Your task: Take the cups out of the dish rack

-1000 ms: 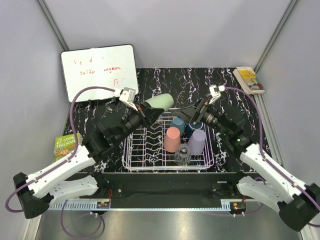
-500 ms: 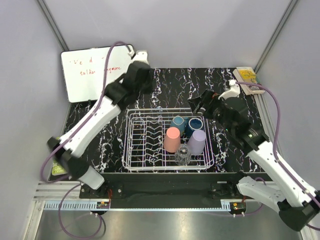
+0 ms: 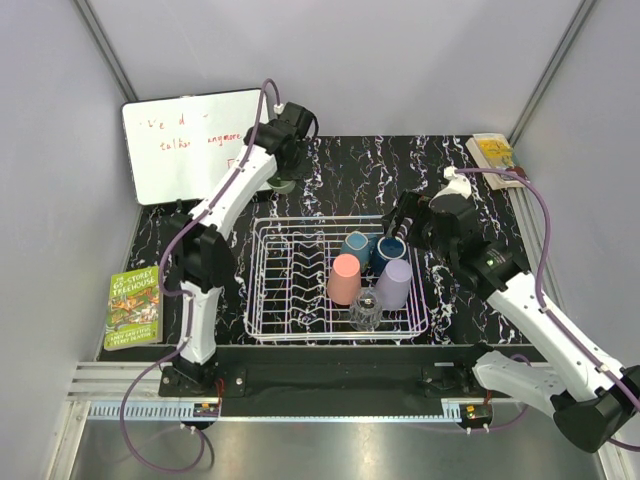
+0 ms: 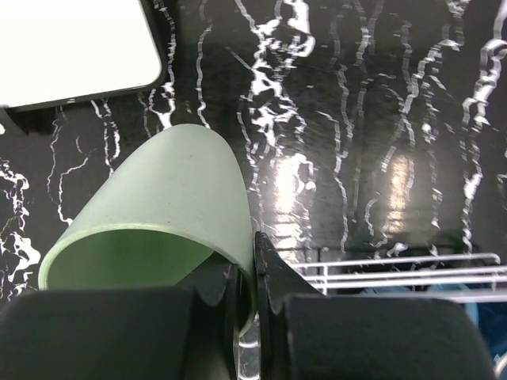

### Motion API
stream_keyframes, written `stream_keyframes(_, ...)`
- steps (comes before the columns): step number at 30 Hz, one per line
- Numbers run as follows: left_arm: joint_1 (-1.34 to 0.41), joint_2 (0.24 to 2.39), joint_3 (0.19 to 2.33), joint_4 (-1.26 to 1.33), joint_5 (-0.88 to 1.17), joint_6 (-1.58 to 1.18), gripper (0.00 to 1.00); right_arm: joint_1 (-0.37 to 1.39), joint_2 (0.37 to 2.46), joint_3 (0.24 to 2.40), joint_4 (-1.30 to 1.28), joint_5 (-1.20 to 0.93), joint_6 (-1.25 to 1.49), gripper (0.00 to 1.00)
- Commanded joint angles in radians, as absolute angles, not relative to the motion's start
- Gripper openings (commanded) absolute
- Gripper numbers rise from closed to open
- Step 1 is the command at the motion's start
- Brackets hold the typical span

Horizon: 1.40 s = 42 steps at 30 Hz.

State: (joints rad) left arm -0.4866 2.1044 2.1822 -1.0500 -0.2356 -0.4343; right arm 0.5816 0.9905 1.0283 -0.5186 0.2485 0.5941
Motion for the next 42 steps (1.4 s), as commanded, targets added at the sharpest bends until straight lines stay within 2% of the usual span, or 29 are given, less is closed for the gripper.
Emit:
stream_keyframes(1,-0.454,2.152,2.282,-1.066,-0.169,-0.434,0.0,0.581,1.0,1.075,-0.511,0.287,0.572,1.0)
stream_keyframes(14,-0.446,2.325,2.342,-1.132,-0.149,-0.491,0.0,0.581,1.078,1.075,-0.511,0.308,0.583,1.0)
stream_keyframes(32,-0.407,2.401,2.355,-1.152,-0.087,-0.522,0.0,0.581,1.13,1.077,-0.511,0.316,0.586,1.0)
stream_keyframes(34,-0.403,2.399,2.349,-1.152,-0.084,-0.52,0.06,0.581,1.132,1.078,-0.509,0.318,0.586,1.0)
stream_keyframes(39,-0.403,2.382,2.355,-1.152,-0.097,-0.515,0.11,0.58,1.138,1.075,-0.509,0.311,0.592,1.0)
stream_keyframes(42,-0.403,2.364,2.361,-1.146,-0.095,-0.514,0.19,0.58,1.137,1.071,-0.508,0.31,0.594,1.0)
